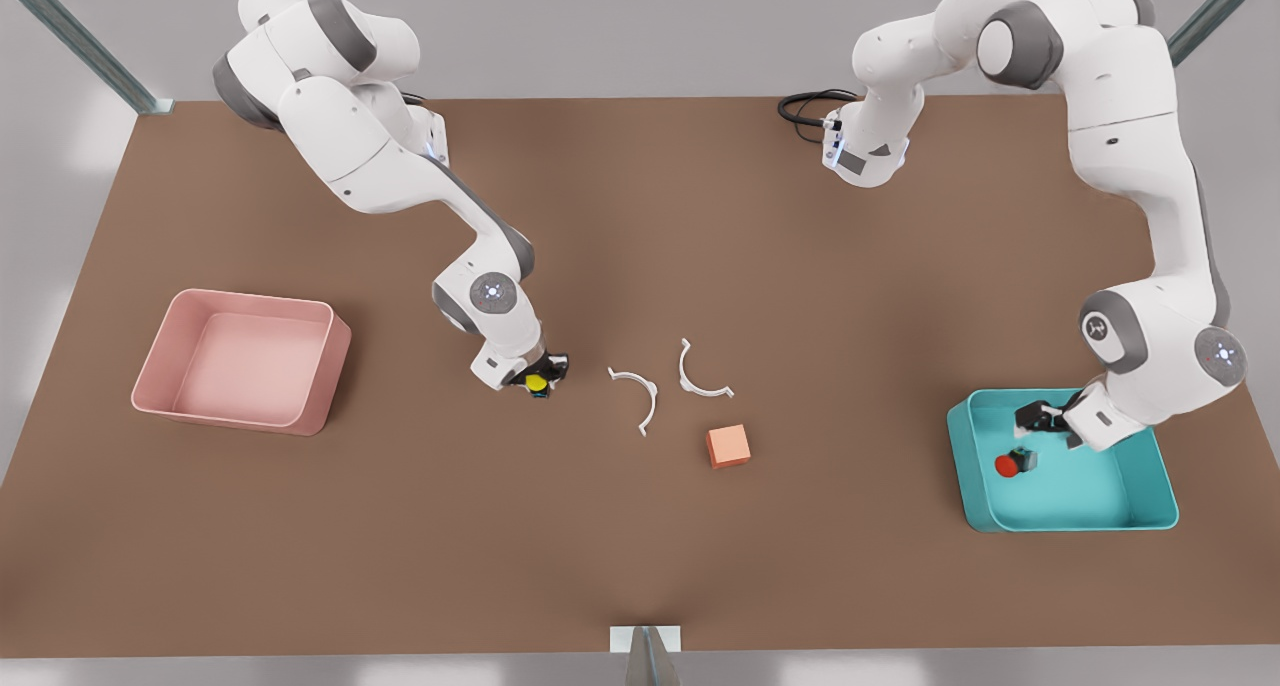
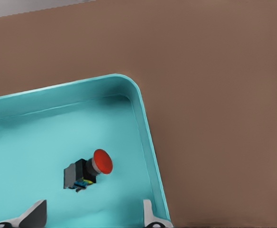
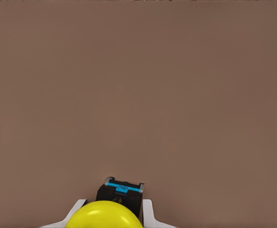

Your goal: Place the red button in the blue storage box with the left arm, and place the yellow button in the pink storage box with the right arm

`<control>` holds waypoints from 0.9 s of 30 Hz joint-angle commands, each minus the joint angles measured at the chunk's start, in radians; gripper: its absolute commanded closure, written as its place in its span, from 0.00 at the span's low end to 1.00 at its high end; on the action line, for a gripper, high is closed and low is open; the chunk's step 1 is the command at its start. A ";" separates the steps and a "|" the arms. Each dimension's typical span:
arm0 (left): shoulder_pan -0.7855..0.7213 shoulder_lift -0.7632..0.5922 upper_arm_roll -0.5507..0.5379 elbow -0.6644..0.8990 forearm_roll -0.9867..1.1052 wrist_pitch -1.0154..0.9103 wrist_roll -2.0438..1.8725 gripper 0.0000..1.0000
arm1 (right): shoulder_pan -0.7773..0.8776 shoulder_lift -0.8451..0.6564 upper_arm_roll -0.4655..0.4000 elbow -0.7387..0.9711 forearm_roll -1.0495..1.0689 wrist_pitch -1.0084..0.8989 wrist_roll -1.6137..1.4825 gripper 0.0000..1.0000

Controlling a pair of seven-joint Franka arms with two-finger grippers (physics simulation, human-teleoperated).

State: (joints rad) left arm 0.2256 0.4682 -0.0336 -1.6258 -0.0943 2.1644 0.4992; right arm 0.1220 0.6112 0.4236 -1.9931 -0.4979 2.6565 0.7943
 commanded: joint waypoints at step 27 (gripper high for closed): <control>-0.466 -0.269 0.116 0.208 0.148 -0.532 -0.582 0.00 | -0.176 -0.386 -0.532 -0.049 0.479 -0.248 -1.291 0.49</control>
State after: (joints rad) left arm -0.2428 0.2009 0.0825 -1.4179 0.0514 1.6520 0.0612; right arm -0.0550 0.2345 -0.0824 -2.0313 -0.0790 2.4399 0.2963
